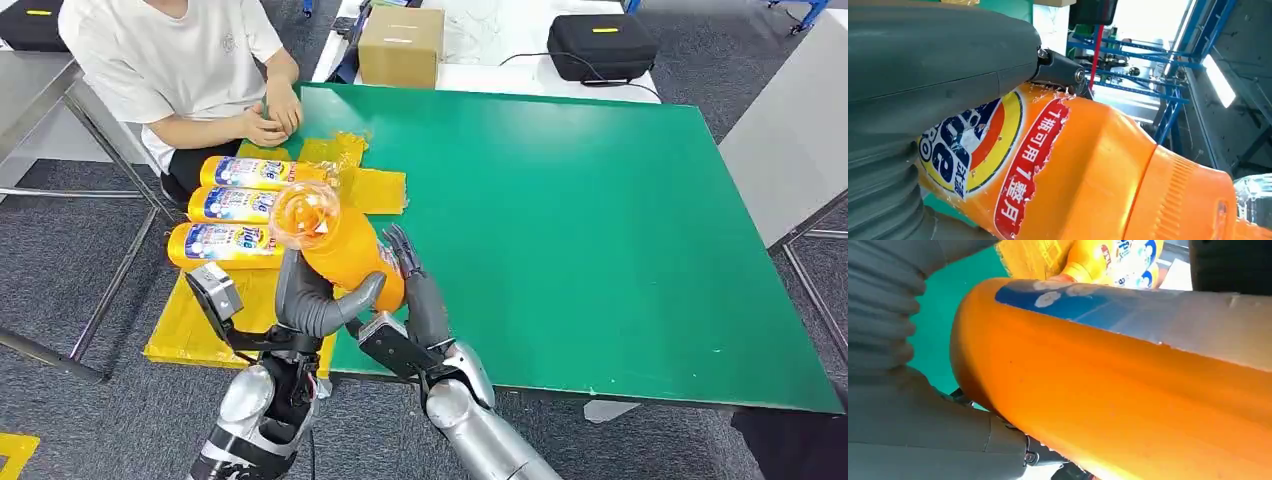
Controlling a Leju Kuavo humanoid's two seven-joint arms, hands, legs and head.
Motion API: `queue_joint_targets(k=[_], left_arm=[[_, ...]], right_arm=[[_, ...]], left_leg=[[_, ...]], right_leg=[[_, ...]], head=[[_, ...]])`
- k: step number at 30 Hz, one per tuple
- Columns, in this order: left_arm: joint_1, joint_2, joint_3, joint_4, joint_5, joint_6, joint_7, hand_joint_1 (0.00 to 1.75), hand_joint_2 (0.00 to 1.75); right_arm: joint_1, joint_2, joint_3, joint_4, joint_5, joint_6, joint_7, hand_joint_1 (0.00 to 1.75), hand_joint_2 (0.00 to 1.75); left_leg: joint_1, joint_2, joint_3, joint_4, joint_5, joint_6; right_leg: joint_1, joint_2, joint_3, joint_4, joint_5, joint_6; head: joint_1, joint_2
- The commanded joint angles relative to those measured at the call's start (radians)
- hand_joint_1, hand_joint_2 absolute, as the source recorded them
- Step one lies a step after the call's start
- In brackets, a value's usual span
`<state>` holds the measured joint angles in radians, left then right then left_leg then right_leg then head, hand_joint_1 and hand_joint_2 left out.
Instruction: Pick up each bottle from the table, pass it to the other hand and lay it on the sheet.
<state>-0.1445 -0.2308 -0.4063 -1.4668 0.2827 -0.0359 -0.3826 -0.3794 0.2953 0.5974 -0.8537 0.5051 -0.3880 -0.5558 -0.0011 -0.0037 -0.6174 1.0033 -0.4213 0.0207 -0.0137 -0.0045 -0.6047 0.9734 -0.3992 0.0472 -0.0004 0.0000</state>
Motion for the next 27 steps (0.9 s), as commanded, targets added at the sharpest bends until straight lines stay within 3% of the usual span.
queue_joint_targets(k=[1, 5, 7, 9, 11, 13, 15, 16, 19, 22, 27], left_arm=[[-0.07, 0.044, -0.046, 0.078, -0.012, -0.032, 0.009, 1.75, 1.75], [-0.125, 0.053, -0.029, 0.135, -0.096, 0.029, -0.008, 1.66, 1.75], [-0.136, 0.053, -0.018, 0.147, -0.093, 0.027, -0.008, 1.66, 1.75], [-0.158, 0.074, -0.002, 0.165, -0.203, 0.113, -0.038, 1.57, 1.75], [-0.185, 0.094, 0.051, 0.191, -0.252, 0.14, -0.033, 1.64, 1.75], [-0.201, 0.109, 0.089, 0.201, -0.284, 0.137, -0.037, 1.61, 1.75], [-0.209, 0.109, 0.132, 0.206, -0.338, 0.129, -0.03, 1.55, 1.75], [-0.209, 0.109, 0.132, 0.206, -0.338, 0.129, -0.03, 1.55, 1.75], [-0.202, 0.116, 0.158, 0.209, -0.432, 0.173, -0.024, 1.59, 1.75], [-0.201, 0.133, 0.171, 0.206, -0.5, 0.2, -0.03, 1.64, 1.75], [-0.239, 0.202, 0.11, 0.286, -0.893, 0.363, 0.041, 1.68, 1.75]], right_arm=[[-0.03, -0.019, 0.059, 0.04, 0.022, -0.057, -0.058, 0.0, 0.0], [0.02, -0.039, 0.031, -0.059, -0.01, -0.156, -0.142, 0.0, 0.0], [0.023, -0.045, 0.033, -0.069, -0.013, -0.151, -0.142, 0.0, 0.0], [0.044, -0.049, 0.016, -0.117, -0.035, -0.207, -0.142, 0.0, 0.0], [0.06, -0.061, 0.003, -0.158, -0.078, -0.25, -0.142, 0.0, 0.0], [0.075, -0.07, -0.01, -0.212, -0.108, -0.31, -0.142, 0.0, 0.0], [0.144, -0.007, -0.2, -0.357, -0.02, -0.31, -0.142, 0.0, 0.0], [0.144, -0.007, -0.2, -0.357, -0.02, -0.31, -0.142, 0.0, 0.0], [0.164, 0.054, -0.37, -0.418, 0.002, -0.31, -0.142, 0.0, 0.0], [0.146, 0.041, -0.382, -0.385, -0.031, -0.31, -0.142, 0.0, 0.0], [0.144, 0.034, -0.338, -0.377, -0.093, -0.31, -0.142, 0.0, 0.0]], left_leg=[[0.0, 0.0, 0.005, -0.001, -0.001, -0.001], [0.0, -0.002, 0.003, -0.001, 0.0, -0.001], [0.0, -0.001, 0.005, -0.001, -0.001, -0.001], [0.0, -0.001, 0.005, 0.0, -0.002, -0.001], [0.001, -0.001, 0.006, -0.001, -0.002, -0.002], [0.0, 0.0, 0.005, -0.001, -0.001, -0.001], [0.0, 0.0, 0.004, -0.001, -0.001, -0.002], [0.0, 0.001, 0.003, -0.001, -0.001, -0.001], [0.0, -0.001, 0.004, 0.001, -0.002, -0.002], [0.001, 0.0, 0.005, 0.0, -0.002, -0.002], [0.001, 0.001, 0.005, 0.0, -0.001, -0.002]], right_leg=[[0.0, 0.0, 0.005, 0.0, -0.002, -0.002], [0.0, -0.002, 0.004, -0.001, -0.001, -0.001], [0.0, -0.001, 0.005, -0.001, -0.002, -0.001], [0.0, -0.001, 0.006, 0.0, -0.002, -0.002], [0.001, -0.001, 0.006, 0.0, -0.002, -0.002], [0.0, 0.0, 0.004, -0.001, -0.001, -0.002], [0.0, 0.0, 0.004, 0.0, -0.001, -0.002], [0.0, 0.001, 0.003, 0.0, -0.001, -0.001], [0.001, -0.001, 0.003, 0.002, -0.003, -0.002], [0.001, 0.0, 0.004, 0.001, -0.002, -0.002], [0.001, 0.0, 0.004, 0.001, -0.002, -0.002]], head=[[0.0, 0.0], [0.0, 0.0], [0.0, 0.0], [0.0, 0.0], [0.0, 0.0], [0.0, 0.0], [0.0, 0.0], [0.0, 0.0], [0.0, 0.0], [0.0, 0.0], [0.0, 0.0]])
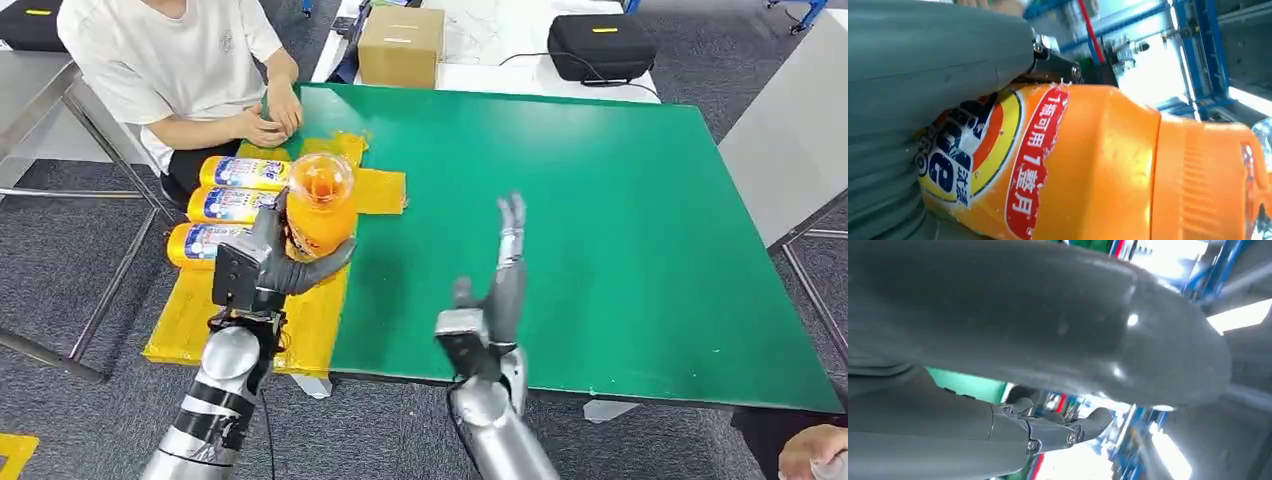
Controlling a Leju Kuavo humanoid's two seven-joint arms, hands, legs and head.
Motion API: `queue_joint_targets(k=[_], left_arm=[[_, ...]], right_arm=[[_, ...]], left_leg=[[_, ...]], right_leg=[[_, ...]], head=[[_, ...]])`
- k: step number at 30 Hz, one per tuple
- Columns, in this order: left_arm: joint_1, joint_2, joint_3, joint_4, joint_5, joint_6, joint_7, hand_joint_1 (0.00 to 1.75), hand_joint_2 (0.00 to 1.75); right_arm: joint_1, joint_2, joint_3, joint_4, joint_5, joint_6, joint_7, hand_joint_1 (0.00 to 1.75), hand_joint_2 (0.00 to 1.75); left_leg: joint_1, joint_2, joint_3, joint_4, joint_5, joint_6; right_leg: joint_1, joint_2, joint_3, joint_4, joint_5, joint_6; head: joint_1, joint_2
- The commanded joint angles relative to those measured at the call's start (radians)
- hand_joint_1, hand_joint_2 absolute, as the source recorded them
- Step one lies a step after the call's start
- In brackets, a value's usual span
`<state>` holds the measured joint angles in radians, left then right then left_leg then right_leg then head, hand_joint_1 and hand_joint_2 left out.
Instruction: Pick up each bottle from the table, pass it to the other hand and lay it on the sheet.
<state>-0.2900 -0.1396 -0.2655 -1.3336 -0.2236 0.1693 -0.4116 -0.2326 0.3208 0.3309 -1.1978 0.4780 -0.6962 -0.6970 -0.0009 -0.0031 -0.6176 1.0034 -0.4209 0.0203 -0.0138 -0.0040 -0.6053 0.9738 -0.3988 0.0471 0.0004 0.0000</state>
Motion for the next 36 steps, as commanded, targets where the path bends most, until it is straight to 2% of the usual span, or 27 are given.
queue_joint_targets(k=[1, 7, 8, 10, 11, 12, 13, 15, 21, 22, 30, 32, 34, 35, 36], left_arm=[[-0.093, 0.111, -0.031, 0.153, -0.387, 0.157, 0.07, 1.68, 1.75], [-0.097, 0.123, -0.033, 0.169, -0.406, 0.16, 0.064, 1.64, 1.75], [-0.097, 0.123, -0.033, 0.169, -0.406, 0.16, 0.064, 1.59, 1.75], [-0.128, 0.161, -0.046, 0.281, -0.601, 0.168, 0.152, 1.71, 1.75], [-0.135, 0.183, -0.053, 0.321, -0.657, 0.166, 0.161, 1.69, 1.75], [-0.139, 0.199, -0.051, 0.365, -0.692, 0.157, 0.169, 1.75, 1.75], [-0.134, 0.204, -0.043, 0.385, -0.7, 0.148, 0.166, 1.75, 1.75], [-0.118, 0.215, -0.053, 0.409, -0.734, 0.104, 0.154, 1.75, 1.75], [-0.092, 0.211, -0.071, 0.435, -0.786, 0.058, 0.174, 1.75, 1.75], [-0.089, 0.212, -0.071, 0.45, -0.797, 0.036, 0.187, 1.75, 1.75], [-0.083, 0.222, 0.001, 0.613, -0.81, 0.007, 0.225, 1.75, 1.75], [-0.089, 0.221, 0.008, 0.626, -0.809, 0.001, 0.224, 1.66, 1.75], [-0.098, 0.222, 0.018, 0.651, -0.808, -0.01, 0.224, 0.72, 1.75], [-0.101, 0.223, 0.02, 0.661, -0.808, -0.013, 0.223, 0.65, 1.75], [-0.102, 0.223, 0.022, 0.666, -0.808, -0.015, 0.223, 0.31, 1.75]], right_arm=[[-0.003, 0.009, -0.072, -0.033, -0.066, -0.002, -0.001, 0.0, 0.0], [-0.003, 0.012, -0.07, -0.033, -0.068, -0.002, -0.001, 0.0, 0.0], [-0.003, 0.012, -0.07, -0.033, -0.068, -0.002, -0.001, 0.0, 0.0], [0.001, -0.004, -0.023, -0.052, -0.124, -0.002, -0.001, 0.0, 0.0], [0.003, -0.009, -0.006, -0.065, -0.144, -0.002, -0.001, 0.0, 0.0], [0.008, -0.015, 0.012, -0.084, -0.172, -0.002, -0.001, 0.0, 0.0], [0.012, -0.022, 0.024, -0.097, -0.19, -0.002, -0.001, 0.0, 0.0], [0.019, -0.034, 0.035, -0.126, -0.22, -0.002, -0.001, 0.0, 0.0], [0.012, -0.049, 0.049, -0.129, -0.266, -0.002, -0.001, 0.0, 0.0], [0.007, -0.05, 0.057, -0.116, -0.279, -0.002, -0.001, 0.0, 0.0], [0.001, -0.056, 0.065, -0.092, -0.35, 0.029, -0.001, 0.0, 0.0], [-0.001, -0.054, 0.062, -0.089, -0.354, 0.033, -0.001, 0.0, 0.0], [-0.006, -0.05, 0.062, -0.082, -0.361, 0.049, -0.001, 0.0, 0.0], [-0.007, -0.048, 0.063, -0.079, -0.362, 0.052, -0.001, 0.0, 0.0], [-0.007, -0.047, 0.063, -0.079, -0.363, 0.054, -0.001, 0.0, 0.0]], left_leg=[[0.0, 0.0, 0.005, -0.001, -0.001, -0.001], [0.001, 0.0, 0.005, 0.0, -0.002, -0.002], [0.001, 0.0, 0.004, 0.0, -0.001, -0.001], [0.001, -0.001, 0.005, 0.0, -0.002, -0.002], [0.001, 0.0, 0.004, 0.0, -0.001, -0.001], [0.0, 0.001, 0.004, -0.001, -0.001, -0.001], [0.001, 0.001, 0.007, -0.002, -0.002, -0.002], [0.0, 0.002, 0.004, -0.002, -0.001, -0.001], [0.0, 0.001, 0.003, -0.001, -0.001, -0.001], [0.001, 0.0, 0.007, -0.001, -0.002, -0.001], [0.0, 0.002, 0.004, -0.002, -0.001, -0.001], [0.0, 0.003, 0.004, -0.001, -0.001, -0.001], [0.001, 0.004, 0.007, -0.002, -0.002, -0.002], [0.0, 0.004, 0.007, -0.002, -0.001, -0.002], [0.0, 0.004, 0.007, -0.002, -0.001, -0.002]], right_leg=[[0.001, 0.0, 0.004, 0.0, -0.002, -0.002], [0.001, 0.0, 0.004, 0.0, -0.002, -0.002], [0.001, 0.0, 0.003, 0.0, -0.001, -0.002], [0.001, -0.001, 0.005, 0.001, -0.003, -0.002], [0.001, 0.0, 0.004, 0.0, -0.002, -0.002], [0.0, 0.001, 0.003, 0.0, -0.001, -0.001], [0.001, 0.001, 0.006, -0.001, -0.002, -0.002], [0.0, 0.002, 0.003, -0.001, -0.001, -0.001], [0.0, 0.0, 0.002, -0.001, -0.001, -0.001], [0.001, 0.0, 0.006, -0.001, -0.002, -0.002], [0.0, 0.002, 0.003, -0.001, -0.001, -0.001], [0.001, 0.003, 0.004, -0.001, -0.001, -0.001], [0.001, 0.004, 0.005, -0.001, -0.001, -0.002], [0.0, 0.004, 0.005, -0.001, 0.0, -0.002], [0.001, 0.003, 0.005, -0.001, 0.0, -0.002]], head=[[0.0, 0.0], [0.0, 0.0], [-0.001, 0.0], [-0.001, 0.0], [-0.001, 0.0], [-0.001, 0.0], [0.0, 0.0], [0.0, 0.0], [0.0, 0.0], [-0.001, 0.0], [0.0, 0.0], [0.0, 0.0], [0.0, 0.0], [-0.001, 0.0], [0.0, 0.0]])
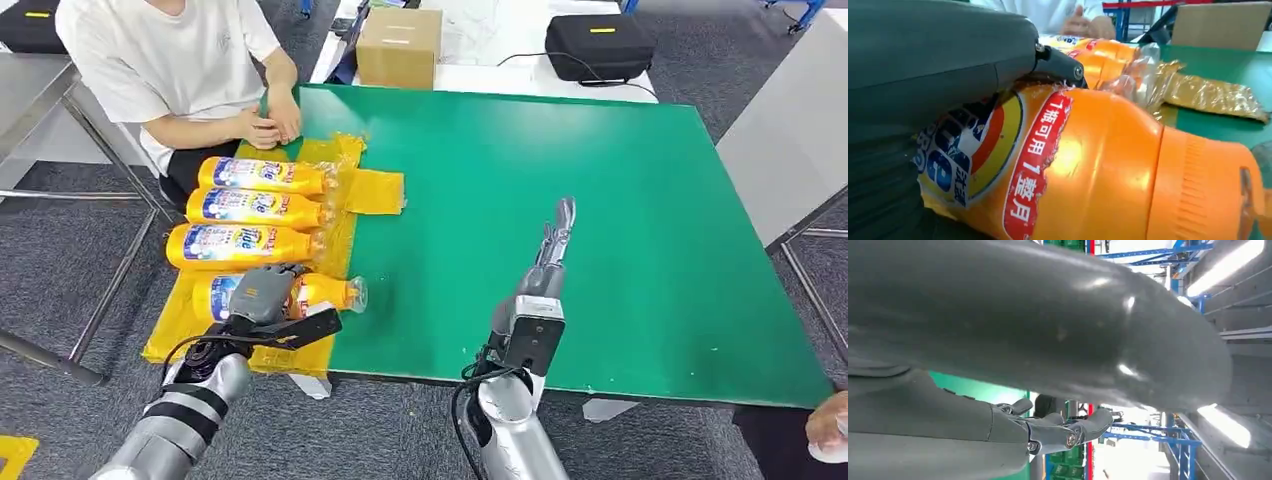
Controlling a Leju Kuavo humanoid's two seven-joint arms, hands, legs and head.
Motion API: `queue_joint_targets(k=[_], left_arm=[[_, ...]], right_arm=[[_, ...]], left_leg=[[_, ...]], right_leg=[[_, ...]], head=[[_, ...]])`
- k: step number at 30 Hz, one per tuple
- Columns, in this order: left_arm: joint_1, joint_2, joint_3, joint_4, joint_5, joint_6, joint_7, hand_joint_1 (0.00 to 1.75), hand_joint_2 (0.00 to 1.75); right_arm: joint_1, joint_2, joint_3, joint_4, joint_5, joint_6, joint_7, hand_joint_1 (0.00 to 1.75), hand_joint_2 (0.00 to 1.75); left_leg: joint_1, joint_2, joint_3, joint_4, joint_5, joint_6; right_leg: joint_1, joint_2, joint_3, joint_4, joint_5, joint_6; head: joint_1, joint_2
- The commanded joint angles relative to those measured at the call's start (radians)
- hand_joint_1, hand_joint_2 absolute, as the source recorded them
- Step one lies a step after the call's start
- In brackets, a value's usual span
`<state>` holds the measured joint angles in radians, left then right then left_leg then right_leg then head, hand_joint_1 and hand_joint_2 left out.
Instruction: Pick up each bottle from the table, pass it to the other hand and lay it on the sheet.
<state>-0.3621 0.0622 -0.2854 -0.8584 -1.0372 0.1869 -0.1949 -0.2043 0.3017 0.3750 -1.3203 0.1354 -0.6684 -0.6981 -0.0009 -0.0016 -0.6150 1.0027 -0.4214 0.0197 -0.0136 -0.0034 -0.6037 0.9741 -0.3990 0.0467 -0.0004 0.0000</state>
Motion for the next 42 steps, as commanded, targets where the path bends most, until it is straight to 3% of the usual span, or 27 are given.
queue_joint_targets(k=[1, 8, 9, 10, 18, 22, 26, 30, 42], left_arm=[[-0.031, 0.021, 0.043, 0.197, 0.006, -0.035, 0.006, 0.19, 1.75], [-0.031, 0.021, 0.043, 0.197, 0.006, -0.035, 0.006, 0.19, 1.75], [-0.035, 0.022, 0.044, 0.211, 0.005, -0.048, 0.012, 0.02, 1.75], [-0.037, 0.026, 0.043, 0.223, 0.0, -0.056, 0.011, 0.0, 1.75], [-0.026, 0.017, 0.034, 0.17, -0.008, -0.038, -0.05, 0.0, 1.75], [0.064, -0.022, 0.047, -0.097, 0.112, -0.076, -0.141, 0.0, 1.75], [0.137, -0.114, 0.047, -0.381, 0.308, -0.065, -0.206, 0.0, 1.75], [0.144, -0.129, 0.037, -0.435, 0.343, -0.062, -0.211, 0.0, 1.75], [0.15, -0.173, -0.032, -0.593, 0.479, 0.001, -0.285, 0.0, 1.75]], right_arm=[[-0.036, -0.028, 0.018, 0.047, -0.022, 0.027, 0.0, 0.0, 0.0], [-0.036, -0.028, 0.018, 0.047, -0.022, 0.027, 0.0, 0.0, 0.0], [-0.037, -0.028, 0.015, 0.05, -0.025, 0.031, 0.0, 0.0, 0.0], [-0.038, -0.027, 0.013, 0.053, -0.028, 0.036, 0.0, 0.0, 0.0], [-0.04, -0.036, 0.002, 0.059, -0.029, 0.041, 0.0, 0.0, 0.0], [-0.034, -0.037, 0.0, 0.052, -0.026, 0.041, 0.0, 0.0, 0.0], [-0.028, -0.036, 0.003, 0.054, -0.023, 0.032, 0.0, 0.0, 0.0], [-0.027, -0.038, 0.006, 0.053, -0.022, 0.026, 0.0, 0.0, 0.0], [-0.031, -0.034, 0.01, 0.059, -0.019, 0.01, 0.0, 0.0, 0.0]], left_leg=[[0.001, 0.004, 0.007, -0.002, -0.001, -0.002], [0.0, 0.003, 0.01, -0.002, -0.001, -0.003], [0.0, 0.002, 0.009, -0.001, 0.0, -0.002], [0.001, 0.002, 0.011, -0.002, -0.001, -0.003], [0.001, 0.002, 0.014, -0.002, 0.0, -0.003], [0.0, 0.0, 0.012, -0.001, 0.0, -0.003], [0.0, -0.003, 0.009, 0.0, 0.0, -0.003], [0.0, -0.003, 0.003, 0.001, 0.0, -0.002], [0.0, -0.002, 0.002, 0.001, 0.0, -0.003]], right_leg=[[0.001, 0.003, 0.005, -0.001, 0.0, -0.002], [0.0, 0.003, 0.006, 0.003, -0.001, -0.003], [0.0, 0.002, 0.006, 0.004, -0.001, -0.002], [0.001, 0.003, 0.007, 0.003, -0.001, -0.003], [0.001, 0.003, 0.011, 0.003, -0.001, -0.003], [0.0, 0.002, 0.01, 0.004, -0.001, -0.003], [0.0, -0.002, 0.008, 0.004, -0.002, -0.002], [0.0, -0.002, 0.003, 0.004, -0.002, -0.002], [0.0, 0.0, 0.001, 0.004, -0.002, -0.002]], head=[[0.0, 0.0], [0.0, 0.0], [0.0, 0.0], [0.0, 0.0], [0.0, 0.0], [0.0, 0.0], [0.0, 0.0], [0.0, 0.0], [0.0, 0.0]])
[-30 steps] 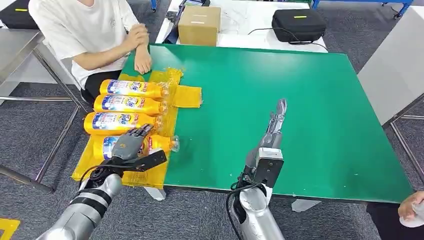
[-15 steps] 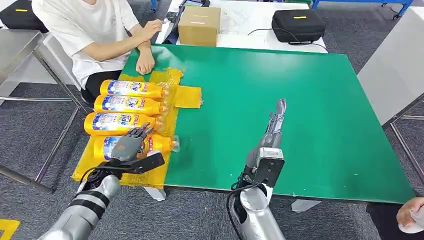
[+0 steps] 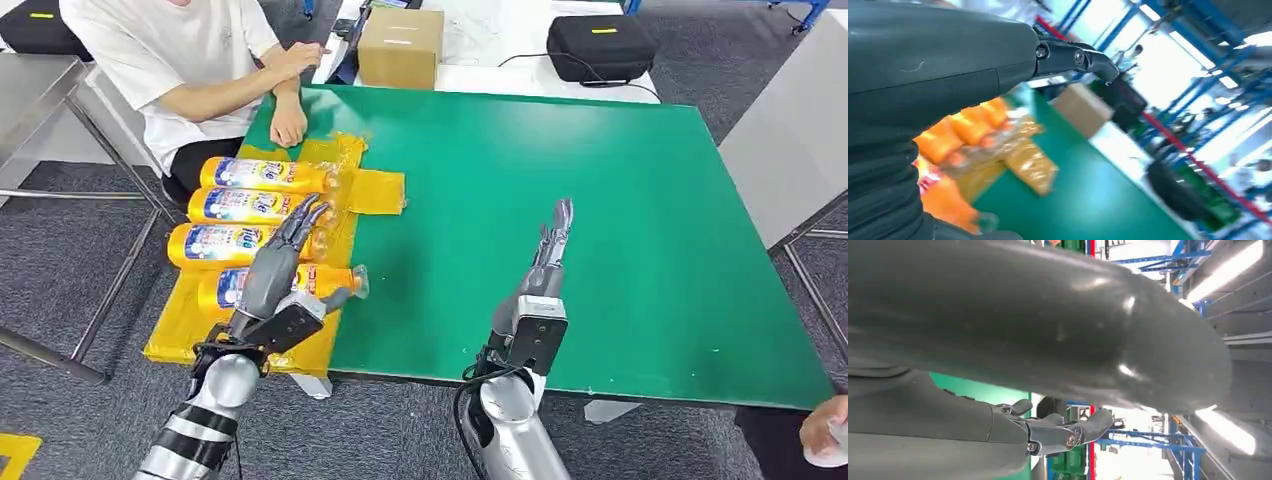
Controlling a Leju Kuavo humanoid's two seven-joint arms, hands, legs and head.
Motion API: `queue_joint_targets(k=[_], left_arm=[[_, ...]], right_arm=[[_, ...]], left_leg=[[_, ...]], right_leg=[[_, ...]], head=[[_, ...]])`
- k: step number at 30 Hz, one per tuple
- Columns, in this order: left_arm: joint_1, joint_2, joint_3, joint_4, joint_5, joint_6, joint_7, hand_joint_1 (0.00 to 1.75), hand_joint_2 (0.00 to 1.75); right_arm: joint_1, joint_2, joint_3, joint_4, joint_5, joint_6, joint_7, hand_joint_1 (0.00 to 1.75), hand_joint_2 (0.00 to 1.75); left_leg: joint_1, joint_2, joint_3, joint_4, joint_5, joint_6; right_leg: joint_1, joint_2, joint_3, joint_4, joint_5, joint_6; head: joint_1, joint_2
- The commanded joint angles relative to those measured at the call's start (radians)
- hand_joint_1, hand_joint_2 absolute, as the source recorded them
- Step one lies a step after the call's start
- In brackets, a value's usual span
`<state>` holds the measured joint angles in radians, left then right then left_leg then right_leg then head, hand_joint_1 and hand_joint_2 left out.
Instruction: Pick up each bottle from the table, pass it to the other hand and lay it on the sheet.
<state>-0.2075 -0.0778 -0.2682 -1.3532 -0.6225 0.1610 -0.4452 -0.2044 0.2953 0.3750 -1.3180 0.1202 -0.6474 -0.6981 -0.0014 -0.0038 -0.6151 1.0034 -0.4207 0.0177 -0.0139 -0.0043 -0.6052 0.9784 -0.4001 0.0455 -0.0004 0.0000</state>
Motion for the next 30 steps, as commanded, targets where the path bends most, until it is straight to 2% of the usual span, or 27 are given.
queue_joint_targets(k=[1, 14, 17, 21, 23, 25, 26, 28, 30], left_arm=[[-0.003, -0.04, -0.05, -0.114, 0.096, 0.027, -0.034, 0.0, 1.75], [0.002, -0.054, -0.043, -0.127, 0.141, 0.034, -0.036, 0.0, 1.75], [0.002, -0.054, -0.043, -0.127, 0.141, 0.034, -0.036, 0.0, 1.75], [0.002, -0.054, -0.043, -0.127, 0.141, 0.034, -0.036, 0.0, 1.75], [0.012, -0.071, -0.031, -0.135, 0.225, 0.033, -0.047, 0.0, 1.75], [0.028, -0.108, -0.011, -0.133, 0.386, -0.015, -0.023, 0.0, 1.75], [0.049, -0.144, 0.005, -0.124, 0.49, -0.028, -0.011, 0.0, 1.75], [0.077, -0.17, 0.014, -0.101, 0.616, -0.06, 0.02, 0.0, 1.75], [0.092, -0.167, -0.009, -0.063, 0.769, -0.078, 0.068, 0.0, 1.75]], right_arm=[[-0.026, -0.03, 0.01, 0.045, -0.003, -0.018, 0.0, 0.0, 0.0], [-0.02, -0.033, 0.013, 0.028, -0.002, -0.028, 0.0, 0.0, 0.0], [-0.02, -0.033, 0.013, 0.028, -0.002, -0.028, 0.0, 0.0, 0.0], [-0.02, -0.033, 0.013, 0.028, -0.002, -0.028, 0.0, 0.0, 0.0], [0.001, -0.05, 0.035, -0.053, 0.022, -0.051, 0.0, 0.0, 0.0], [0.059, -0.026, -0.004, -0.157, 0.144, -0.051, 0.0, 0.0, 0.0], [0.1, -0.006, -0.032, -0.214, 0.175, -0.051, 0.0, 0.0, 1.75], [0.135, -0.003, -0.032, -0.215, 0.203, -0.051, 0.0, 0.0, 1.75], [0.161, -0.004, -0.05, -0.212, 0.213, -0.051, 0.0, 0.0, 1.75]], left_leg=[[0.001, 0.0, 0.004, 0.0, -0.002, -0.001], [0.0, 0.0, 0.002, -0.001, 0.0, -0.001], [0.001, 0.0, 0.006, 0.0, -0.003, -0.002], [0.0, 0.0, 0.002, -0.001, -0.001, -0.001], [0.0, 0.0, 0.002, -0.001, -0.001, -0.001], [0.001, 0.0, 0.006, 0.0, -0.003, -0.001], [0.0, -0.002, 0.002, 0.0, -0.002, -0.001], [0.0, -0.003, 0.002, 0.0, -0.001, -0.001], [0.001, -0.002, 0.006, -0.001, -0.003, -0.001]], right_leg=[[0.001, 0.0, 0.004, -0.001, -0.001, -0.001], [0.0, 0.0, 0.002, -0.001, -0.001, -0.001], [0.001, 0.0, 0.006, -0.001, -0.002, -0.002], [0.0, 0.0, 0.003, -0.001, -0.001, -0.001], [0.0, 0.0, 0.003, -0.001, -0.001, -0.001], [0.001, 0.0, 0.007, -0.001, -0.003, -0.002], [0.001, -0.003, 0.003, 0.0, -0.002, -0.001], [0.0, -0.003, 0.003, 0.0, -0.002, -0.001], [0.001, -0.002, 0.007, -0.002, -0.003, -0.002]], head=[[0.0, 0.0], [0.0, 0.0], [0.0, 0.0], [0.0, 0.0], [0.0, 0.0], [0.0, 0.0], [0.0, 0.0], [0.0, 0.0], [0.0, 0.0]])
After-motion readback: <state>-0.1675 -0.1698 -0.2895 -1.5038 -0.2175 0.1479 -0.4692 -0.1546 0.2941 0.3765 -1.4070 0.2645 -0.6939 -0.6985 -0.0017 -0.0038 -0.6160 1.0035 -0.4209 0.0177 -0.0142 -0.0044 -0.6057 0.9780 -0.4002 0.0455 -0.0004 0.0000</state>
